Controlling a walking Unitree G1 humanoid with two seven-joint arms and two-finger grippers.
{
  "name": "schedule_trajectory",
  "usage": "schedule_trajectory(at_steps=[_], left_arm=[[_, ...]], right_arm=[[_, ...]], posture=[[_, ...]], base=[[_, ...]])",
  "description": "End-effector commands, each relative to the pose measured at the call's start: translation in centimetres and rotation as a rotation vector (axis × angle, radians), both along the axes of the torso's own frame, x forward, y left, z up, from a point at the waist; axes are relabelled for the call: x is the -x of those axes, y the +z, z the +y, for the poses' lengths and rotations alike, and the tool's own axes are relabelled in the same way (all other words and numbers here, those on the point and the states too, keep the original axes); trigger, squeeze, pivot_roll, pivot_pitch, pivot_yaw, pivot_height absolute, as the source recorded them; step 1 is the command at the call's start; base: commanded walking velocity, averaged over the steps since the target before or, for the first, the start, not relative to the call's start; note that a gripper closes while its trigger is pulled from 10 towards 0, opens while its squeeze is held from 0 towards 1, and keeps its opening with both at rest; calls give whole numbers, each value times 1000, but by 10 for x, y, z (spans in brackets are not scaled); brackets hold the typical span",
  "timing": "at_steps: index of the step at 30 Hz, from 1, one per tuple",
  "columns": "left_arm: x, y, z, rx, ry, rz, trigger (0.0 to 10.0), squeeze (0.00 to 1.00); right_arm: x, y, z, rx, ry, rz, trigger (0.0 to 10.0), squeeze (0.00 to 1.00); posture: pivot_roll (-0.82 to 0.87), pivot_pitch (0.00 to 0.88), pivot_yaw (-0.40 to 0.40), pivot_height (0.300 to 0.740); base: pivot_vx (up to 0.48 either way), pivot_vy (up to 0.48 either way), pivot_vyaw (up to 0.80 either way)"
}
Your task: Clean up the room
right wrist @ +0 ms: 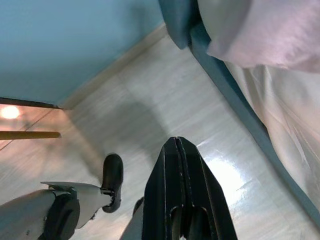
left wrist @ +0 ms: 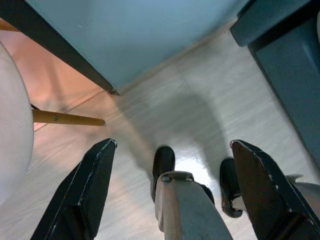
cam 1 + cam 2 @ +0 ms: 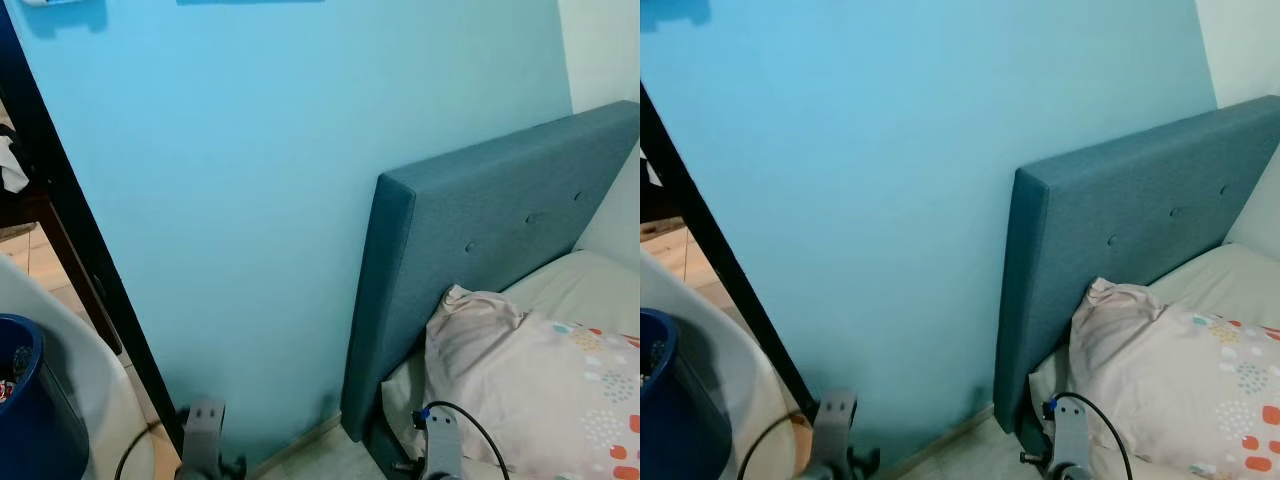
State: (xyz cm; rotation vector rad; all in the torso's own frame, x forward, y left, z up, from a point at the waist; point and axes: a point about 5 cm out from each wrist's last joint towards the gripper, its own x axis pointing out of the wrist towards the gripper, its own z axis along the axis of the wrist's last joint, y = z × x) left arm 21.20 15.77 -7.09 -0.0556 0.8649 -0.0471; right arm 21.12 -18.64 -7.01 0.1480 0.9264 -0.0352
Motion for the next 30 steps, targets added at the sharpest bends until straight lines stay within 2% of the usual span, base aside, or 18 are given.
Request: schedule_trajectory(at_steps=[1,3,7,10,12,14,15,17,22,30], left_arm=[[-5,3,-2,20,17,-16,10000,0],[-5,3,-2,20,18,-16,10000,0],[-11,7,7,19,29,-56,10000,0],[-12,9,13,22,42,-70,10000,0],[-13,11,19,3,50,-81,10000,0],[-13,11,23,7,58,-87,10000,0],[-13,11,23,7,58,-87,10000,0],[-10,10,24,10,61,-84,10000,0],[-1,4,22,-3,22,-65,10000,0],[9,-1,17,32,21,-46,10000,0]], right_arm=[[-3,2,1,-5,-11,-21,10000,0],[-4,2,1,-2,-14,-24,10000,0],[-10,7,-7,130,34,-57,10000,0],[-11,10,-17,188,2,-77,10000,0],[-9,8,-23,211,10,-27,10000,0],[-9,9,-22,64,-16,-43,10000,0],[-9,9,-22,64,-16,-43,10000,0],[-8,9,-20,-9,-7,-69,10000,0],[1,3,-18,-3,11,-42,10000,0],[12,-3,-19,0,-8,-2,10000,0]], posture=[[70,0,-25,700],[69,0,-24,700],[66,0,-29,700],[66,0,-36,700],[68,0,-40,700],[66,0,-42,700],[66,0,-42,700],[64,0,-42,700],[63,0,-40,700],[53,0,-43,700]], base=[[0,0,0],[0,0,0],[0,0,0],[0,0,0],[0,0,0],[0,0,0],[0,0,0],[0,0,0],[0,0,0],[0,0,-745]])
